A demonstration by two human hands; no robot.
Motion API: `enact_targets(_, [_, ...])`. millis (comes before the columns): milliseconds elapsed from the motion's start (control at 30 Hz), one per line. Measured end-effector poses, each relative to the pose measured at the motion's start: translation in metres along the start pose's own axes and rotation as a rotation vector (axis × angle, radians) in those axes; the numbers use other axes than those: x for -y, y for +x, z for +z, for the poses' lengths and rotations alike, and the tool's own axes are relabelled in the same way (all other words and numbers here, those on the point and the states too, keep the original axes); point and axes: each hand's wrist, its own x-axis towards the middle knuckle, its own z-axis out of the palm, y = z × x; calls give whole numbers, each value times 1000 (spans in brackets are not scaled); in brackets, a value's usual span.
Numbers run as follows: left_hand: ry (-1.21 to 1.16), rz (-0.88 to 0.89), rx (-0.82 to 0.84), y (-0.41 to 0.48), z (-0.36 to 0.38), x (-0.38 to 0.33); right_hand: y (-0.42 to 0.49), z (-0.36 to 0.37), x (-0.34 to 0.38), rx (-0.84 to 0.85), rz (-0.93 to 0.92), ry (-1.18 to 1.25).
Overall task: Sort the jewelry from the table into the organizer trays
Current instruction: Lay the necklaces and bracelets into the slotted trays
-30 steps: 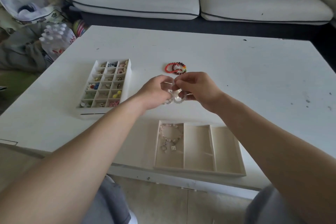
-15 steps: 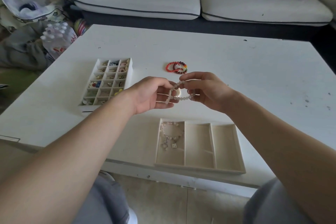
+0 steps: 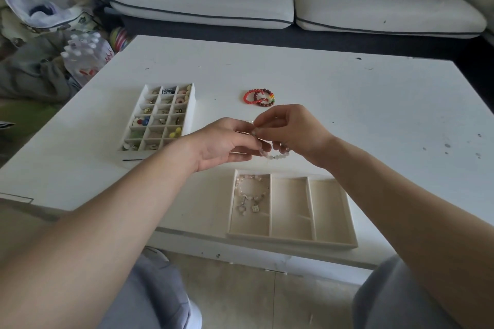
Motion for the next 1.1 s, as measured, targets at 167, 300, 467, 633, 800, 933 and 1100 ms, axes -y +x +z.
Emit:
enact_targets(167, [37, 12, -21, -7, 5, 8, -6, 1, 2, 34, 0, -70])
enact_targets(300, [13, -53, -55, -15, 6, 17, -9, -2, -6, 123, 77, -149])
enact_targets(467, [36, -101, -63, -27, 7, 28, -13, 10, -24, 236, 167, -285])
enact_targets(633, [84, -180, -79, -37, 9, 38, -21, 27, -28, 257, 200, -266])
enact_targets(800, [163, -253, -28, -44, 13, 39, -30, 33, -34, 306, 214, -284])
enact_targets(933, [169, -296, -24, -46, 19, 42, -35, 38, -36, 334, 198, -330])
enact_targets(1100, [176, -330, -20, -49, 25, 41, -39, 39, -37, 369, 192, -342])
